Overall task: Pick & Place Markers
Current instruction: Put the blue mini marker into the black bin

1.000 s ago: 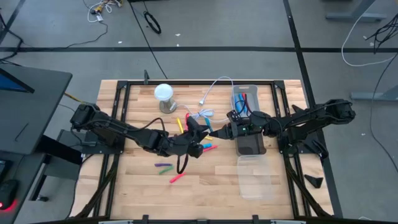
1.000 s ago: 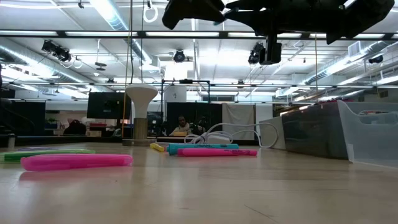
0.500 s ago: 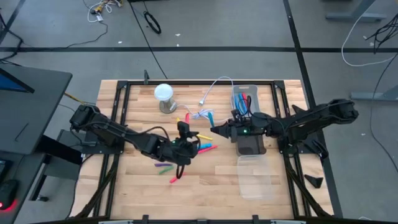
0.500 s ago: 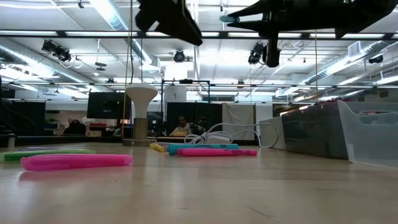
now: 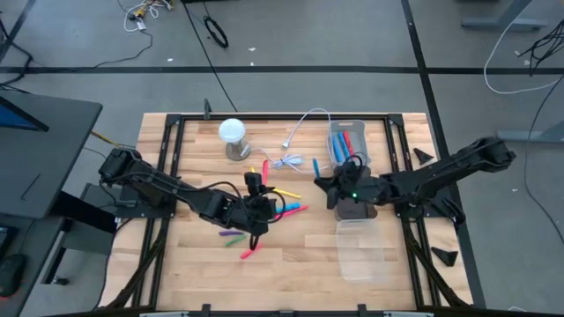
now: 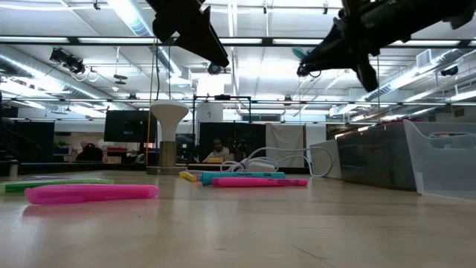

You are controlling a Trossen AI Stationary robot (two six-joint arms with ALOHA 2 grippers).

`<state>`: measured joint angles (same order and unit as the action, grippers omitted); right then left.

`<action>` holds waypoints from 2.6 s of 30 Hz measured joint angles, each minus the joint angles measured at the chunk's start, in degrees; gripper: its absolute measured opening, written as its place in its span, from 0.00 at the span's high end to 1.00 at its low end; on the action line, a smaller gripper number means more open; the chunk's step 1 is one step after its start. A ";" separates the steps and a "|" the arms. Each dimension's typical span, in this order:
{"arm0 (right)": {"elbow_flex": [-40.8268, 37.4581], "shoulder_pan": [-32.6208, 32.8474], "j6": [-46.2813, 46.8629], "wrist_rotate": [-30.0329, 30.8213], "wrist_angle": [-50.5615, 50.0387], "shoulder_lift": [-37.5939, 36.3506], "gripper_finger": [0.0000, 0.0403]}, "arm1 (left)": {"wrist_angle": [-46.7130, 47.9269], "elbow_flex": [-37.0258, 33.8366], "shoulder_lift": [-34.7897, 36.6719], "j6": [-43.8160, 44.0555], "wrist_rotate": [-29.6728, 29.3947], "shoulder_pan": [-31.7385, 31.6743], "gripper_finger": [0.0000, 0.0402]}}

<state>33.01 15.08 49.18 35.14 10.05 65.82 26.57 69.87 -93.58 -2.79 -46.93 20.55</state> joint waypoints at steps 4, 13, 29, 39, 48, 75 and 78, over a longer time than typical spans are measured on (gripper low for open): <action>0.00 3.18 2.83 7.36 -5.62 -1.01 0.95 | 0.57 0.00 0.00 1.12 0.82 -0.59 0.52; 0.00 10.68 10.92 19.18 -12.87 -1.07 0.95 | 2.65 0.00 0.00 2.37 3.31 -0.89 0.52; 0.76 14.60 37.22 11.73 -38.30 -1.05 0.95 | 4.10 0.00 0.00 3.67 6.75 -0.89 0.52; 16.24 8.38 46.34 -6.01 -75.52 -1.05 0.95 | 5.04 0.02 0.00 3.65 6.75 -0.89 0.52; 21.09 1.93 43.34 -20.43 -83.32 -1.05 0.95 | 5.02 0.02 0.00 3.65 6.74 -2.16 0.52; 2.90 -6.61 41.12 -28.55 -64.36 -0.20 0.94 | 4.98 0.07 0.00 3.99 9.05 -3.11 0.52; 1.58 -7.53 40.19 -28.59 -62.67 -0.13 0.94 | 5.03 0.07 0.00 4.22 10.20 -3.14 0.52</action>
<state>34.60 7.55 89.37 6.56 -52.62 65.69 31.60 69.93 -93.58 1.44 -36.73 17.41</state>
